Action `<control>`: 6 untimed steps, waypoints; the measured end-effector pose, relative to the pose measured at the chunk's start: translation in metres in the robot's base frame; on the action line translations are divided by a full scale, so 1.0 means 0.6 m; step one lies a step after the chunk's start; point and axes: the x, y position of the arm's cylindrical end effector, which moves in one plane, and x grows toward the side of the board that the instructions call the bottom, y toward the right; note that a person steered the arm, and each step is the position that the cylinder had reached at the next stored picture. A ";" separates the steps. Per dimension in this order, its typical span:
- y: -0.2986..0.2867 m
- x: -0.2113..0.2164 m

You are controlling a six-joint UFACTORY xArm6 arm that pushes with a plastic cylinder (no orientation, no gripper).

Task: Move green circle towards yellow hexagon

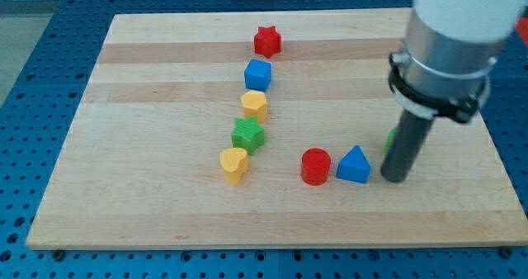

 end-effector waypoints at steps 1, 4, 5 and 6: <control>0.055 0.010; -0.135 -0.139; -0.112 -0.118; -0.041 -0.025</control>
